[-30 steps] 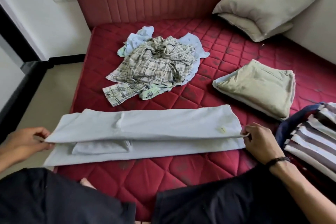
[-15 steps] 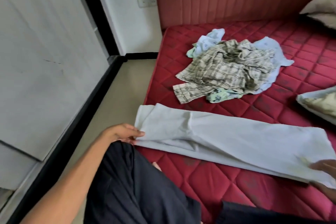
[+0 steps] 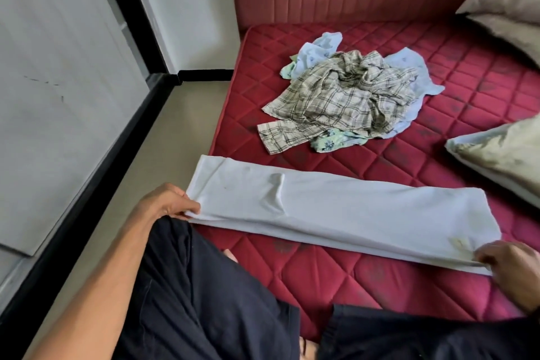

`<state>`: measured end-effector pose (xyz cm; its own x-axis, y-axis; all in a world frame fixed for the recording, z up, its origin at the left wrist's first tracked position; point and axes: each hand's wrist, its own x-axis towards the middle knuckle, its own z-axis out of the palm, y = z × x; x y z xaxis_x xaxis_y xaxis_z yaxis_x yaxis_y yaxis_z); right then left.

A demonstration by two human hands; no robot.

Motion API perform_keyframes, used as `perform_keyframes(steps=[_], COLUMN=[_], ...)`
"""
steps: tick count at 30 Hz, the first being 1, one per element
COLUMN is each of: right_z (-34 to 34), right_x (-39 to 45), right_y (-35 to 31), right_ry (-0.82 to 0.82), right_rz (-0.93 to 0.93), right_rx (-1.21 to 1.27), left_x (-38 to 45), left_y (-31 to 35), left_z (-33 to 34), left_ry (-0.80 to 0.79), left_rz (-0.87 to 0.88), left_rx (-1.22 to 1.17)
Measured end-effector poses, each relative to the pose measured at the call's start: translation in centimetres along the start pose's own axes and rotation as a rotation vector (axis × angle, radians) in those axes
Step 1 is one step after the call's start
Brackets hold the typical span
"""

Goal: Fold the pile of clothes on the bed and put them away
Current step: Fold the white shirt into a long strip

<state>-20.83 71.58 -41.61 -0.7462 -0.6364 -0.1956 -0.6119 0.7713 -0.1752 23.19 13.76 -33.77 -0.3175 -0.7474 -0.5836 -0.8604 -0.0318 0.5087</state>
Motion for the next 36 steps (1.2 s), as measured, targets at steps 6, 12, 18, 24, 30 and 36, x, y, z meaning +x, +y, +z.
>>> perform_keyframes(steps=[6, 12, 18, 24, 30, 36], right_z=[-5.0, -4.7, -5.3, -6.3, -11.0, -10.4], right_x=[-2.1, 0.2, 2.1, 1.5, 1.0, -0.4], right_y=[-7.2, -7.0, -5.6, -6.7, -14.1, -27.2], right_ry=[0.252, 0.162, 0.079, 0.152, 0.401, 0.416], right_rz=[0.141, 0.460, 0.650, 0.668, 0.386, 0.026], right_rx=[0.060, 0.293, 0.454, 1.084, 0.759, 0.353], left_x=[1.8, -1.6, -2.9, -4.5, -10.0, -11.2], left_y=[-1.4, 4.1, 7.7, 6.4, 10.8, 16.2], left_z=[-0.5, 7.4, 17.7, 18.1, 21.3, 25.3], left_ry=[0.216, 0.523, 0.265, 0.245, 0.214, -0.400], left_rz=[0.223, 0.856, 0.609, 0.639, 0.907, 0.248], left_rx=[0.492, 0.308, 0.707, 0.696, 0.295, -0.977])
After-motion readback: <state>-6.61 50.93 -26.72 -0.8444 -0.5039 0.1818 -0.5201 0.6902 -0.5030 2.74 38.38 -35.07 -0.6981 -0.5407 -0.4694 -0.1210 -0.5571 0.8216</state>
